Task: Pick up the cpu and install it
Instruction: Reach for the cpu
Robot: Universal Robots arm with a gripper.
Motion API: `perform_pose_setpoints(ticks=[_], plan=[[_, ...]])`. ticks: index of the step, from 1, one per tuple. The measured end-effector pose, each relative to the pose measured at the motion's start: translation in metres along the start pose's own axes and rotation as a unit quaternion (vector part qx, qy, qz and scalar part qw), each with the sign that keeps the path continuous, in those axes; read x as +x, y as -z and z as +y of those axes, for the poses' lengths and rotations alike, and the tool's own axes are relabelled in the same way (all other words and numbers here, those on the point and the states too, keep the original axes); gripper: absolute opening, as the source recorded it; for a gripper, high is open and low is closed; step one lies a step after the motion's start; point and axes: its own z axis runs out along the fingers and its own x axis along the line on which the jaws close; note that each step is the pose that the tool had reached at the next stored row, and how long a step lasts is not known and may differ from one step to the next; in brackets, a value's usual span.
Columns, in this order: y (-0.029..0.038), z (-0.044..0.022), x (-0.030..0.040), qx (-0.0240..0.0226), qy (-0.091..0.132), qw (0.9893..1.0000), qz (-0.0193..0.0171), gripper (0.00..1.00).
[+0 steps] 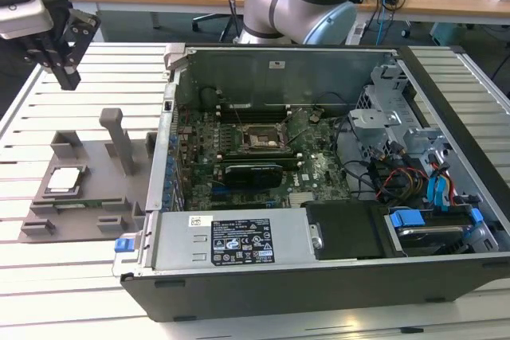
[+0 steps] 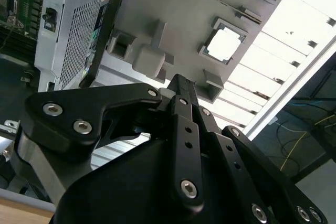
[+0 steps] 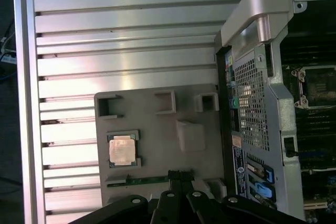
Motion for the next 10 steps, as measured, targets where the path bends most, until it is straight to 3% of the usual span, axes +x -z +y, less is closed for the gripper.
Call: perform_pose_setpoints(ticks=[10], plan=[[0.0002,-0.0013,0.0173,0.0000,0.000,1.0000,0.0000,0.11]])
